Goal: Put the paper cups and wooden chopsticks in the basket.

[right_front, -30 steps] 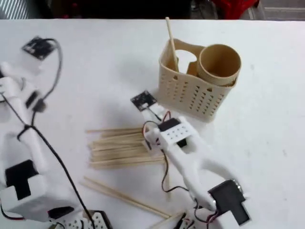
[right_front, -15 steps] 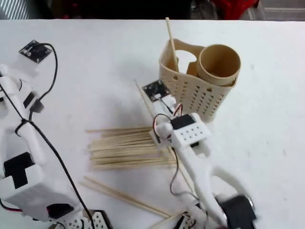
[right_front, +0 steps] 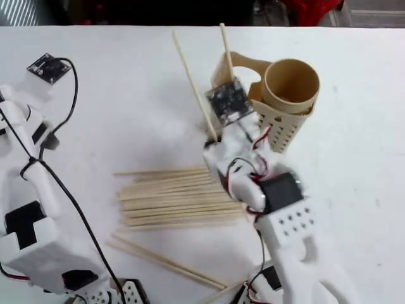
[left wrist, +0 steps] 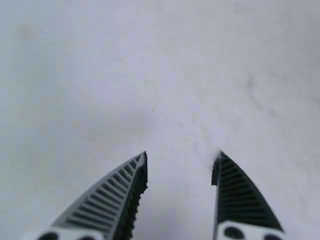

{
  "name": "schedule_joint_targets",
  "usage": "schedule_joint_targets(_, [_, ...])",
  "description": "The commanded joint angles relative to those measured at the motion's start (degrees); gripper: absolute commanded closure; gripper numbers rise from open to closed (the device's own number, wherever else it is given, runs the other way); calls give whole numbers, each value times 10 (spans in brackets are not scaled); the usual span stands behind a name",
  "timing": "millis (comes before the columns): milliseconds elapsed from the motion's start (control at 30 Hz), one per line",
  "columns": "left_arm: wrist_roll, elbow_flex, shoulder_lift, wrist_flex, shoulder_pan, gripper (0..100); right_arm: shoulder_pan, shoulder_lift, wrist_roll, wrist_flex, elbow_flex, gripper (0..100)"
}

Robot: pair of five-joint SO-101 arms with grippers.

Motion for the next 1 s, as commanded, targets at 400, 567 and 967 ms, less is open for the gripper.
schedule_joint_targets(400, [1, -26, -3, -4, -5, 776, 94, 220, -4, -211, -433, 981])
schedule_joint_targets(567, [1, -26, -3, 4, -7, 776, 102, 265, -5, -275, -430, 981])
schedule_joint_targets(967, [1, -26, -3, 23, -7, 775, 135, 275, -37, -491, -152, 981])
